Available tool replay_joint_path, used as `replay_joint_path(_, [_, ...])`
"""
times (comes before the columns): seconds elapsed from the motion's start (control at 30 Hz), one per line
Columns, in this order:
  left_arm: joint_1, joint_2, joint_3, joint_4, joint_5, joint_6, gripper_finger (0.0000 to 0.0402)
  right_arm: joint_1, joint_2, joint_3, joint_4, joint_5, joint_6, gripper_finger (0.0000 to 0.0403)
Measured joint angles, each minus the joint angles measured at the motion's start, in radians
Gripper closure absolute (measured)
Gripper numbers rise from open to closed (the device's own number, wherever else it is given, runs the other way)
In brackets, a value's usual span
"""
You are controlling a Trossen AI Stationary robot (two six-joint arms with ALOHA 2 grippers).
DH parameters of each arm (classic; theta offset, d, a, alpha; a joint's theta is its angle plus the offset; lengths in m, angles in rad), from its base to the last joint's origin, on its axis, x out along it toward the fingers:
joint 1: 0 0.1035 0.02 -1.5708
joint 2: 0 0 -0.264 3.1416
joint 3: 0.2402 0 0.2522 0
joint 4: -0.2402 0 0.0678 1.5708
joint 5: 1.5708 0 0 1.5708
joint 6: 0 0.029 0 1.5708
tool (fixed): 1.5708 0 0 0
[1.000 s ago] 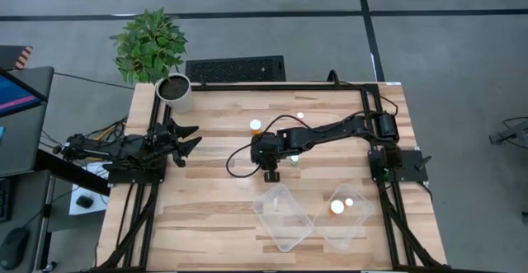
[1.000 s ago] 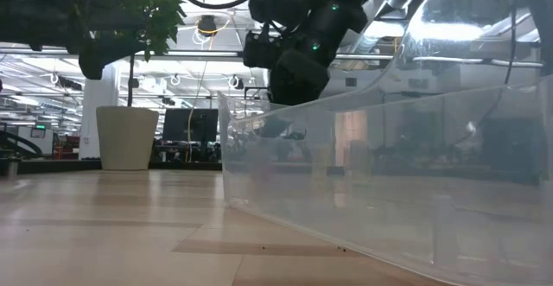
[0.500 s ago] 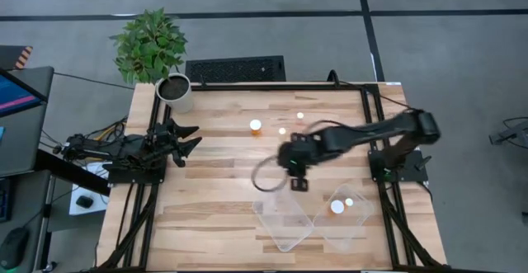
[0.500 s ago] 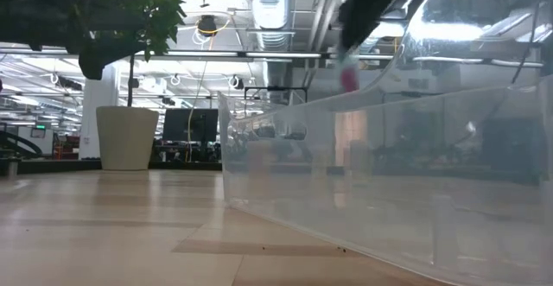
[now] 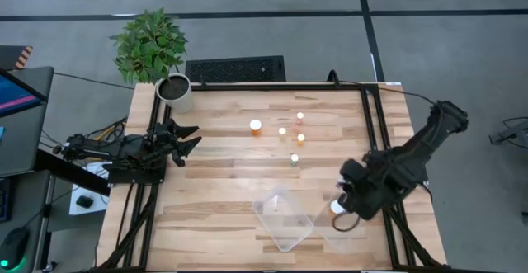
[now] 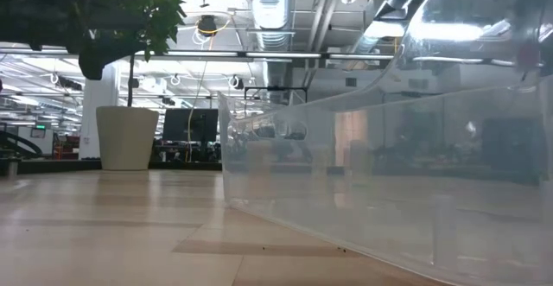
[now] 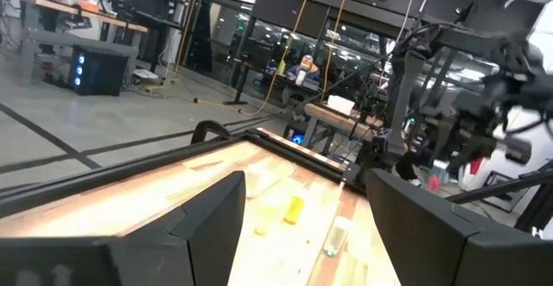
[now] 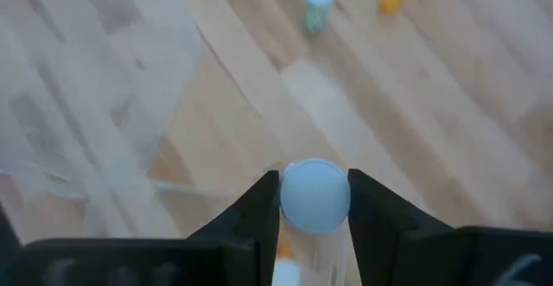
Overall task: Pick and place medicine bottles into bin by pill shape (circle, oval)
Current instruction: Put the transparent pill bottle into the right transparent bin
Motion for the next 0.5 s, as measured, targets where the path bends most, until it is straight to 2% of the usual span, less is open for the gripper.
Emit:
replay_joint_path(0.17, [0.0, 0.0, 0.0, 0.0, -0.003, -0.019, 0.0166, 0.156, 0.013, -0.056, 0.0, -0.016, 0.23, 0.0276])
replay_joint_path(0.5, [0.0, 0.0, 0.0, 0.0, -0.028, -0.023, 0.0166, 0.415, 0.013, -0.064, -0.05, -0.077, 0.707, 0.0277])
